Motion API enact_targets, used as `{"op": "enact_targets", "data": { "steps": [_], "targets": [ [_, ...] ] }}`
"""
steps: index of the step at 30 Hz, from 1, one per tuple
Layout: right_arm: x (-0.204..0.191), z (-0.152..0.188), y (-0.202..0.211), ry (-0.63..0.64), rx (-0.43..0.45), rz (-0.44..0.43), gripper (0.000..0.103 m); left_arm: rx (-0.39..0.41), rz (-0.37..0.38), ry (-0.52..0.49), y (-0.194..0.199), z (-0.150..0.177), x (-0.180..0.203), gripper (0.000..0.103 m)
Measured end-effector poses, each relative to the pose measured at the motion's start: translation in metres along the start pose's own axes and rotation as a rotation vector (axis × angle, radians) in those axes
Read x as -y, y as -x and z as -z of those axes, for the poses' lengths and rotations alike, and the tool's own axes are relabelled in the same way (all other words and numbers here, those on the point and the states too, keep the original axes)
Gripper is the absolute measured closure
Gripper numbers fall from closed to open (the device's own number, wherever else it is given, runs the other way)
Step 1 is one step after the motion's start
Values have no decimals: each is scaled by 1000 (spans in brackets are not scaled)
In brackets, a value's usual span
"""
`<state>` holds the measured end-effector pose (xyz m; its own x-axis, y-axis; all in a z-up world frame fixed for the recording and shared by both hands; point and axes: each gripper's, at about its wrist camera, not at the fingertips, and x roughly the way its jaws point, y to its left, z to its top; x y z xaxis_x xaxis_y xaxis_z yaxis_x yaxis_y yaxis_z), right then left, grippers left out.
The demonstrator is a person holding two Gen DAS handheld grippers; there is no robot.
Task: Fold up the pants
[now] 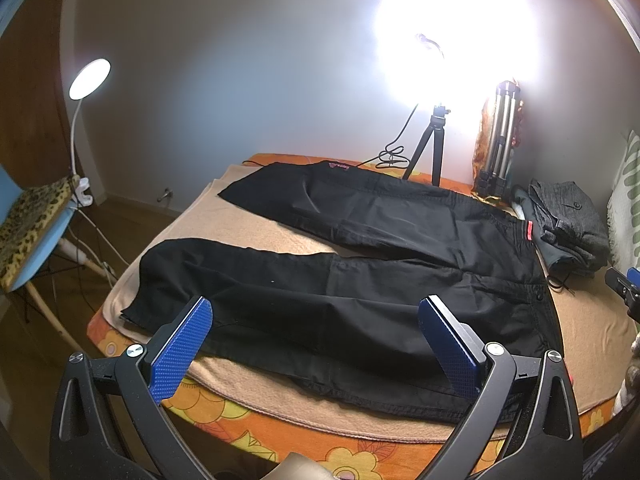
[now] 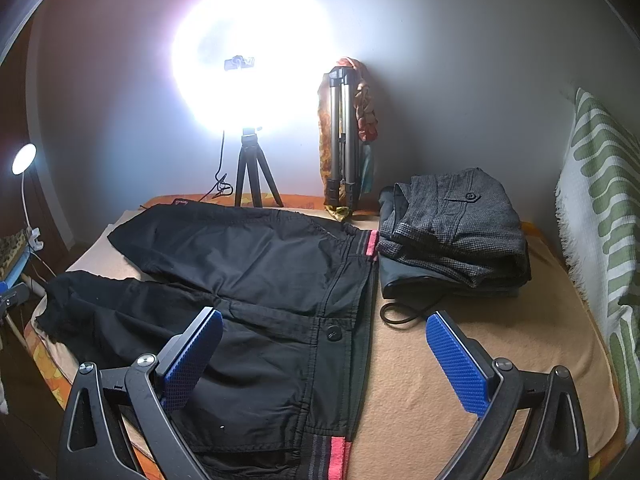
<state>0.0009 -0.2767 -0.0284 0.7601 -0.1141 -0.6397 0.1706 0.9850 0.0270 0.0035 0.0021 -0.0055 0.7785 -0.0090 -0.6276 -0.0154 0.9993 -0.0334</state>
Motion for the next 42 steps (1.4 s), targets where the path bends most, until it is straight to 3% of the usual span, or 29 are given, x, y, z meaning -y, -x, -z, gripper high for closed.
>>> {"op": "enact_targets", "data": {
  "steps": [42],
  "targets": [
    [2,3,-3,5,-1,-3,0,-5,-15,-25,-4,-1,7,1]
  ]
}}
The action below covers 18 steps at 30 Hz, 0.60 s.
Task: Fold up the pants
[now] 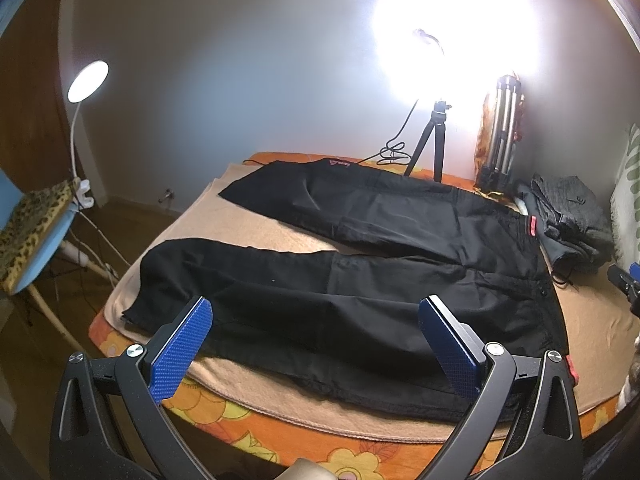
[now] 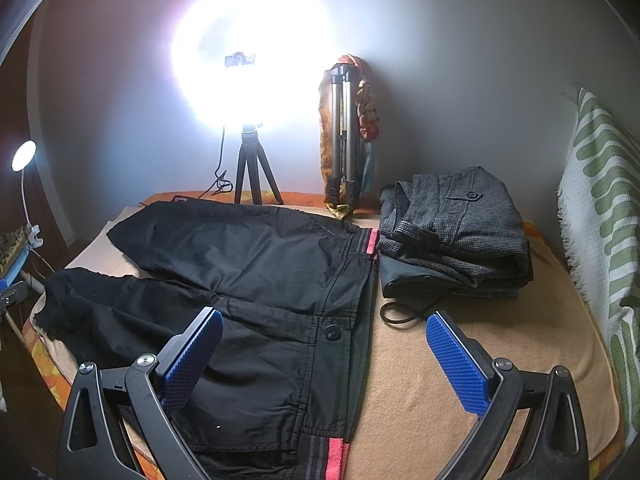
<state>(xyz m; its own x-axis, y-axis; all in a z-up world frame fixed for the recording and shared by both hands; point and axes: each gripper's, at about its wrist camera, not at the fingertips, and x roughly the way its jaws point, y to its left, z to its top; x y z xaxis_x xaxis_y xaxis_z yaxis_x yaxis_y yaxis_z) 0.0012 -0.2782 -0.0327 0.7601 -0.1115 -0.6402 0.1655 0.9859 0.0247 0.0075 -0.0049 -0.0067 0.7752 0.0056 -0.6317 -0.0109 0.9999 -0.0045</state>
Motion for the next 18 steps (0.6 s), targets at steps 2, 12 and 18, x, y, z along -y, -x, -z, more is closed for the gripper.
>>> {"op": "enact_targets", "data": {
  "steps": [2,12,18],
  "targets": [
    [2,1,-1,1,1,1,0,4,-3,-10,0,0,3,1],
    [0,-1,-16,-3,-19,-47,0,10,-12,-29,-6,-6,11,1],
    [-8,-1,-27,21,-39,-79,0,10,-16,-47,-15,-10,21,1]
  ]
}}
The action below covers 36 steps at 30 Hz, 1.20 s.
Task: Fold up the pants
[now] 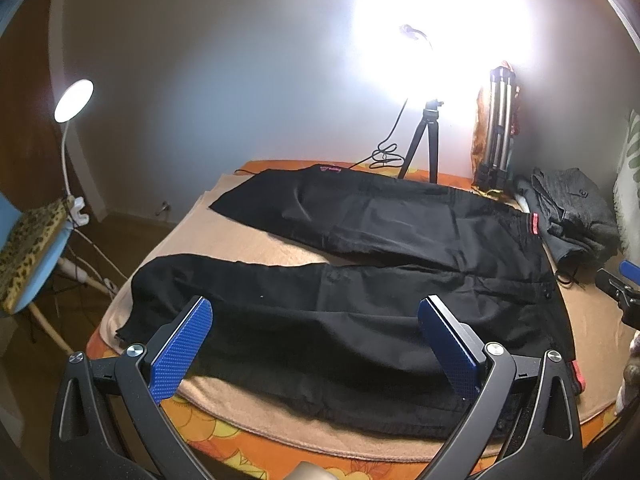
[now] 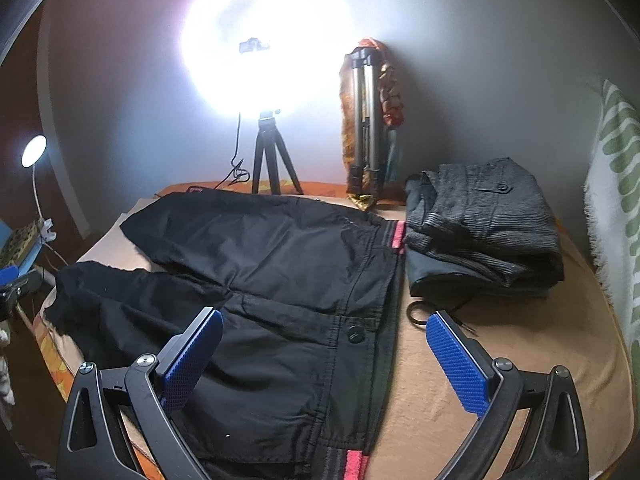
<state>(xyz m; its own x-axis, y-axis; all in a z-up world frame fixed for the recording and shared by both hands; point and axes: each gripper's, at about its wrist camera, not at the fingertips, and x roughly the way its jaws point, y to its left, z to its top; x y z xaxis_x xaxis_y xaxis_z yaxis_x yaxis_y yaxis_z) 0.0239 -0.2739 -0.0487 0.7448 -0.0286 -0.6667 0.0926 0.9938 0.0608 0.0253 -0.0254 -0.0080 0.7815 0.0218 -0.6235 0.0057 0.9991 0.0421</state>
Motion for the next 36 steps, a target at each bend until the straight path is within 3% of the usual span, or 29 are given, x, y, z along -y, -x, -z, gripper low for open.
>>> {"op": "enact_targets", "data": {
  "steps": [7,11,16,22,26,36],
  "targets": [
    [-1,-1,-13,26,10,-7,0,-43,35,4,-20,1,6,1],
    [7,-6,-21,25,36,-16,0,-79,80,30,-36,0,7,12],
    [17,-20,-35,32,27,-21,0,-117,123,57,-56,-5,11,19],
    [23,-53,-62,101,-9,-91,1,-138,179,54,-71,-14,23,25],
    [23,-84,-98,206,-48,-129,8,-160,206,51,-81,-20,29,26],
    [-3,-132,-227,444,-230,-175,16,-196,166,4,-127,-41,19,28]
  ]
}}
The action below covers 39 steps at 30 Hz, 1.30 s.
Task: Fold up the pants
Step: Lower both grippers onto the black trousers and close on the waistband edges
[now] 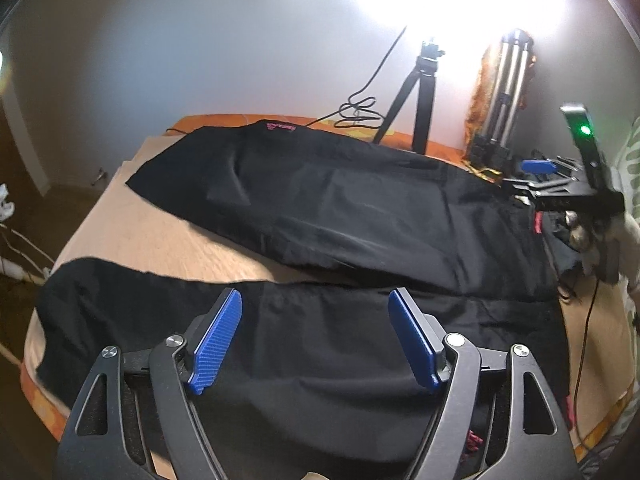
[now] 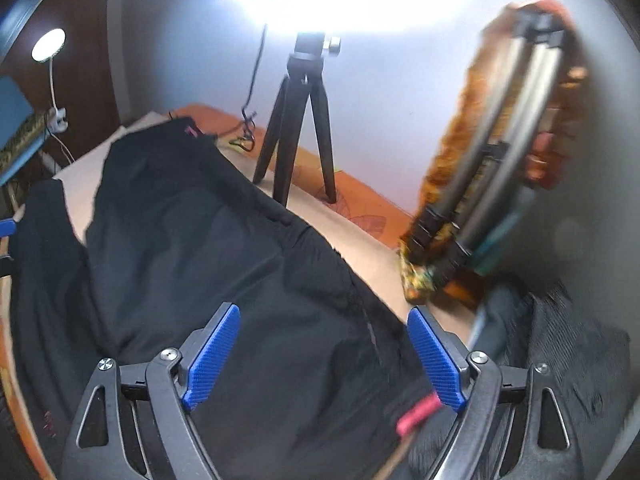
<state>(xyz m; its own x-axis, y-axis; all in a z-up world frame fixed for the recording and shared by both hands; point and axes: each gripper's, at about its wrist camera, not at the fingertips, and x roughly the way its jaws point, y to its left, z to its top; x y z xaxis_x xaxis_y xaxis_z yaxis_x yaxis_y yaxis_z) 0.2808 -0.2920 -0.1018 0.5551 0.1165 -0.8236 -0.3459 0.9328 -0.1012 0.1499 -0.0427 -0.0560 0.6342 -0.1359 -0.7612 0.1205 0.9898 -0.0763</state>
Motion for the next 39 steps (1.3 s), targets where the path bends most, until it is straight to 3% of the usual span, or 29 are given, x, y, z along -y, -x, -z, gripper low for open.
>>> {"op": "enact_targets", "data": {
  "steps": [8,15,17,20,24,25,32,39],
  "targets": [
    [12,-30,-80,43,-126,-25,19,-5,-24,-44,-28,-20,-11,33],
    [25,-36,-116,-17,-174,-71,20,-18,-33,-9,-48,-35,-28,33],
    [22,-37,-122,-8,-185,-85,29,-26,-31,22,-53,-39,-36,33],
    [17,-34,-125,-5,-191,-141,56,-31,-37,52,-56,-44,-45,33],
    [13,-32,-113,-47,-164,-153,89,-29,-48,82,-57,-51,-54,33],
    [12,-31,-108,-53,-154,-157,91,-27,-49,89,-57,-52,-56,33],
    [-14,-22,-46,-15,-38,-152,94,-28,-15,196,-59,-67,-79,33],
    [-79,-1,40,96,94,-152,95,-46,47,268,-64,-83,-88,33]
  ]
}}
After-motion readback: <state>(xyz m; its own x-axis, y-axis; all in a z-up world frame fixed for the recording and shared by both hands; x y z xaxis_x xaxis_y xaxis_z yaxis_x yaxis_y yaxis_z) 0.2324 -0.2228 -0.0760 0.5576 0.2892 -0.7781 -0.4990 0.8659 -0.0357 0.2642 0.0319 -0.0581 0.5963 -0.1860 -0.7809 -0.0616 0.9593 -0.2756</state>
